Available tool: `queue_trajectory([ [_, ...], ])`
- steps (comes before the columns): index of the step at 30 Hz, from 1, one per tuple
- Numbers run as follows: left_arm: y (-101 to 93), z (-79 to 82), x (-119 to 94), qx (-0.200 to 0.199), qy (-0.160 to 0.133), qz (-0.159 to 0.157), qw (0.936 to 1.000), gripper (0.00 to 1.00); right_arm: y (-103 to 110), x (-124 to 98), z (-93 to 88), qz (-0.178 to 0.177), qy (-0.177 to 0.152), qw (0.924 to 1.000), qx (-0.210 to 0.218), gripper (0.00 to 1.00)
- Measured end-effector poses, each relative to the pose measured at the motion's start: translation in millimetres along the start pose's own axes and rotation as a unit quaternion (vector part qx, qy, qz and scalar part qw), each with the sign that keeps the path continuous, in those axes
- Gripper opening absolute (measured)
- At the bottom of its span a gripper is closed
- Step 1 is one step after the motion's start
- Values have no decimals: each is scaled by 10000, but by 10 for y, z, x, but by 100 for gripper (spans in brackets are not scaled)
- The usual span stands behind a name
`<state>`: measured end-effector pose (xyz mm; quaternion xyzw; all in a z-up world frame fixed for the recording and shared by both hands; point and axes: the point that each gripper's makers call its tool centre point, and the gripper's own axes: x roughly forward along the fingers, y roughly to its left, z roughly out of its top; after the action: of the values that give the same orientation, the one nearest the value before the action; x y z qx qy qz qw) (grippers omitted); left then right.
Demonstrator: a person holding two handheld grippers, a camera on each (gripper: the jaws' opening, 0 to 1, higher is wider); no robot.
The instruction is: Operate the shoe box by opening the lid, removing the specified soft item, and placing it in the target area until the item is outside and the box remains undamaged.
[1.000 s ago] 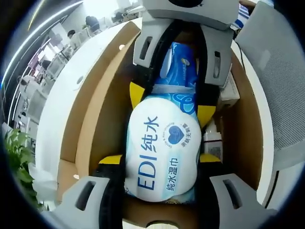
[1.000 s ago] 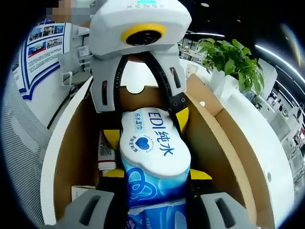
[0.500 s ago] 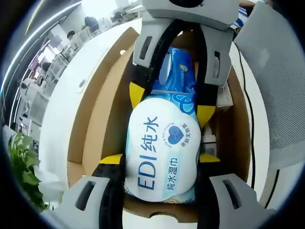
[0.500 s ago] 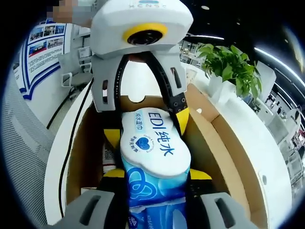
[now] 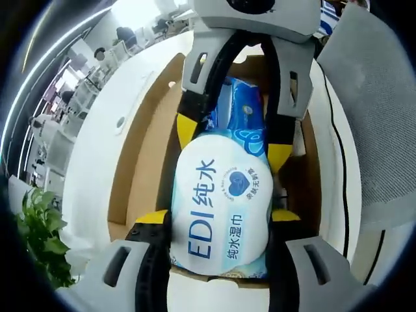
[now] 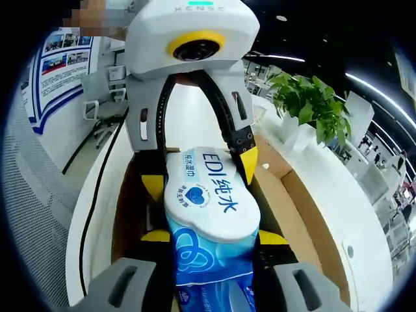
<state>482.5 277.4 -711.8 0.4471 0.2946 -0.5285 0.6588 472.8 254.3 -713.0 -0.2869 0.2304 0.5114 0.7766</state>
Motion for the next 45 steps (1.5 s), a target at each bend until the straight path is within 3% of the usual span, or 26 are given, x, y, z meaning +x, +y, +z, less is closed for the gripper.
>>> queue_trajectory([
  [14, -28, 213, -236, 36, -86, 135, 9999, 57, 17, -290, 142, -89, -41, 9999, -135, 41],
  [24, -35, 459, -408, 100, -134, 218, 9996, 57, -16, -571, 221, -146, -67, 9997, -206, 41],
  [45, -205, 1079, -453, 397, -210, 174, 9988, 57, -17, -1178, 27, -372, 17, 9992, -114, 40],
])
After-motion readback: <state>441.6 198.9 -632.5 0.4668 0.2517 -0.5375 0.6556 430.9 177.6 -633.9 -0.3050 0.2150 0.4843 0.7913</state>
